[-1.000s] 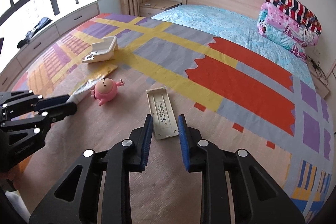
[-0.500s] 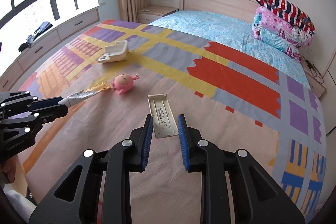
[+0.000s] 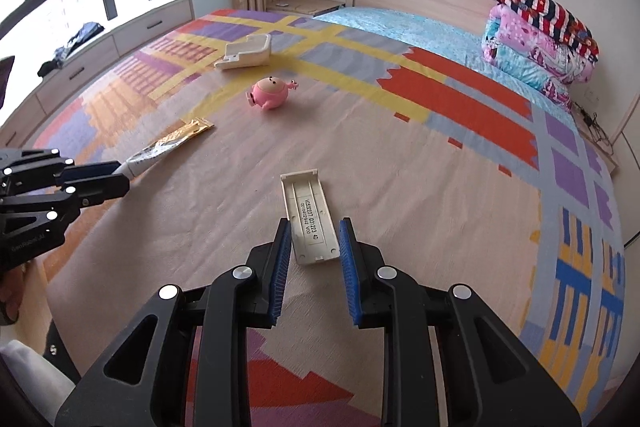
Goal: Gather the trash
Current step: 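Lift the tube and card strip and carry them to the trash bag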
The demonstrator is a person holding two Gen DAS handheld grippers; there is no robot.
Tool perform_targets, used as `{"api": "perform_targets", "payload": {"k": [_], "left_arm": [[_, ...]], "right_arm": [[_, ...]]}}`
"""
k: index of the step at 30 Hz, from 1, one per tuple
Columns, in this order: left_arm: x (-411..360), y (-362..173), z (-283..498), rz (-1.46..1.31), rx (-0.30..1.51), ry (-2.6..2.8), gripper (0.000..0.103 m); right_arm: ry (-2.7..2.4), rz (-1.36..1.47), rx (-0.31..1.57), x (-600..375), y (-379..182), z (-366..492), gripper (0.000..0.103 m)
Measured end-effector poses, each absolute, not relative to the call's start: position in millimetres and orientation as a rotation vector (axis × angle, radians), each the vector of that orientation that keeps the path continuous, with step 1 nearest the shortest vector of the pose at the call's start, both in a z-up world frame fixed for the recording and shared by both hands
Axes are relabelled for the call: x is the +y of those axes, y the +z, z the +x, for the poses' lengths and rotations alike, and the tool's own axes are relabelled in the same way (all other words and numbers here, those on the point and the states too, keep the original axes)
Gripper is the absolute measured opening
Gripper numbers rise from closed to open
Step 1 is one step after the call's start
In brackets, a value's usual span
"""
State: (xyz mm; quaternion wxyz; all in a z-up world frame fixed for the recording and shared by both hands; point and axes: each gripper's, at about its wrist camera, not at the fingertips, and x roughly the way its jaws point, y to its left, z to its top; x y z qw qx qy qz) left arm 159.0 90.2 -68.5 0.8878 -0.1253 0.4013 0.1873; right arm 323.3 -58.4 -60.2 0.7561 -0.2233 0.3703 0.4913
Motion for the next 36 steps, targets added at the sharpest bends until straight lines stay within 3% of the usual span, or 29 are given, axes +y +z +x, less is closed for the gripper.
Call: {"api": "perform_targets", "payload": {"k": [22,36], "left_arm": [[42.0,-3.7,103.2,-0.134,0.707,0.277,0.013],[22.7,9.2,72.5,-0.127,0.700,0.178,0.013]], "right_arm": [[1.115,-0.452,0.666,-105.5,4.2,260.5,0.024],[1.152,-0.445,0.644,-137.5,14.3,222.2,0.024]]}}
